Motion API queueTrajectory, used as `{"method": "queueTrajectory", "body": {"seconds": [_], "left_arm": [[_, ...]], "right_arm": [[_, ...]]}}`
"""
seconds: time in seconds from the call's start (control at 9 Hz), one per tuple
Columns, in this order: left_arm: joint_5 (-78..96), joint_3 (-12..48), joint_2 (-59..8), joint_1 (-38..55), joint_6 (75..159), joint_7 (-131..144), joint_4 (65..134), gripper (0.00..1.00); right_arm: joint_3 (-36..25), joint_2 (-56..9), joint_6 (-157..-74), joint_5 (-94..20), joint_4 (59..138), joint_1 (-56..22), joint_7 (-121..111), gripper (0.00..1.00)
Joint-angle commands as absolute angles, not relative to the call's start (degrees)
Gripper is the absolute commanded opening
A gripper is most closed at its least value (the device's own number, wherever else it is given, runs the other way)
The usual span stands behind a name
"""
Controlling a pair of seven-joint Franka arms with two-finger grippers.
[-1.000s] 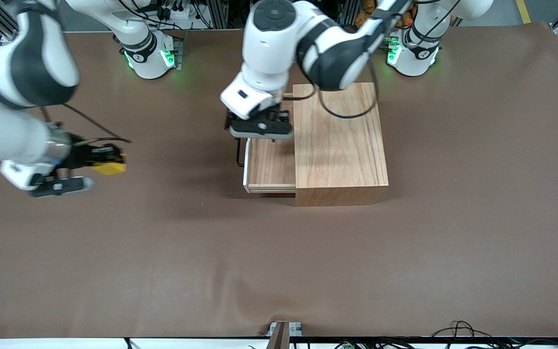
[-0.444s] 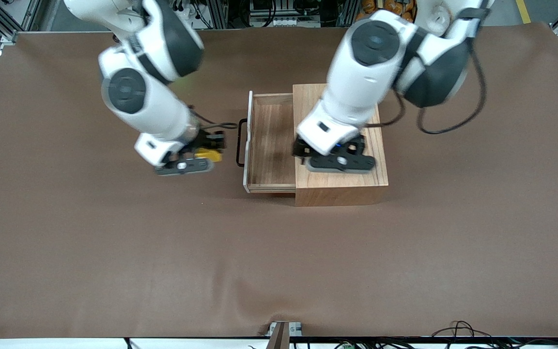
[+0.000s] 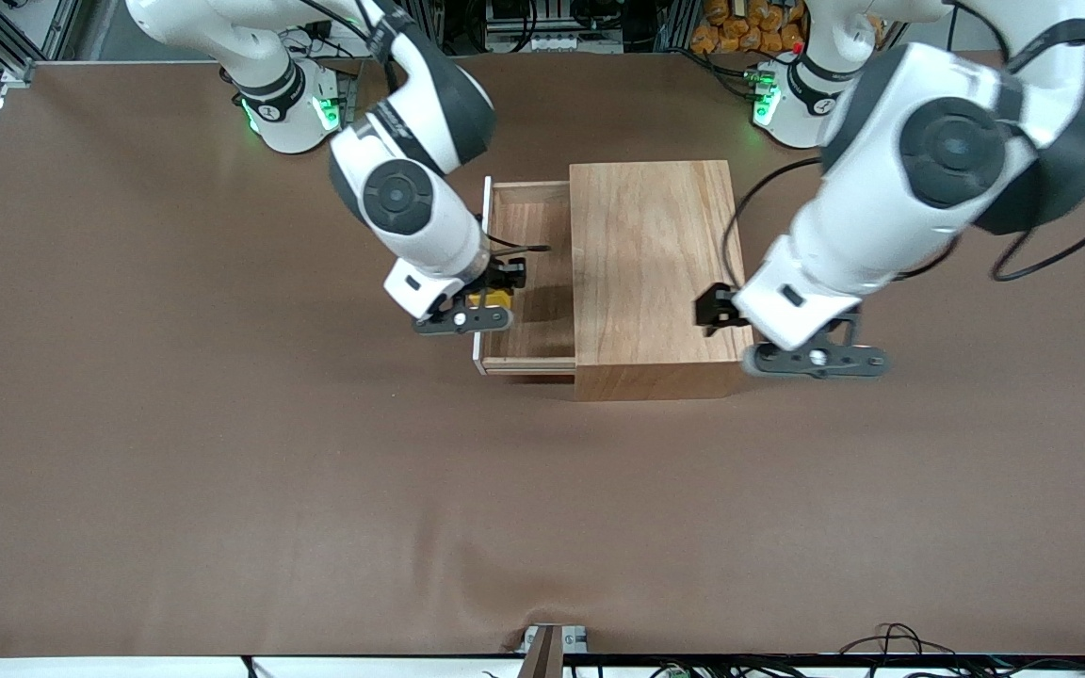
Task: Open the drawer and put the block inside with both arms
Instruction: 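Carry the yellow cube with the right gripper over the open drawer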
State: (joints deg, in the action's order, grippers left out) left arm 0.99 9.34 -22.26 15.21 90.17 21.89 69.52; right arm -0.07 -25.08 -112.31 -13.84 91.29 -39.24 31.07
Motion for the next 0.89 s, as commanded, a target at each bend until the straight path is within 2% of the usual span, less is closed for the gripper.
{"method": "queueTrajectory", "body": {"seconds": [0.0,0.22,0.44,0.56,0.67,0.78], "left_arm": [[1.4,11.4,-18.1,8.8,85.7,14.9,71.7,1.0],[1.2,17.9,-12.5,-1.7,84.6,13.4,76.6,1.0],[0.0,17.6,-7.7,-2.8,79.2,14.3,77.6,1.0],[-0.3,17.1,-4.4,-2.8,77.6,14.6,78.4,1.0],[-0.3,15.5,-1.0,-2.6,76.5,14.6,80.5,1.0],[-0.1,14.7,1.4,-2.8,76.6,13.5,82.2,1.0]], "right_arm": [[-0.9,-27.0,-113.1,-15.3,90.5,-41.7,33.1,0.0],[-0.9,-28.9,-114.9,-15.3,90.6,-43.4,35.3,0.0],[-0.9,-30.1,-115.5,-15.3,90.6,-44.5,35.3,0.0],[-0.9,-30.8,-116.4,-15.2,90.7,-45.3,35.5,0.07],[-0.9,-30.8,-116.7,-15.0,90.7,-45.4,35.5,0.78],[-1.0,-30.5,-116.5,-14.4,90.6,-45.4,35.4,1.0]]}}
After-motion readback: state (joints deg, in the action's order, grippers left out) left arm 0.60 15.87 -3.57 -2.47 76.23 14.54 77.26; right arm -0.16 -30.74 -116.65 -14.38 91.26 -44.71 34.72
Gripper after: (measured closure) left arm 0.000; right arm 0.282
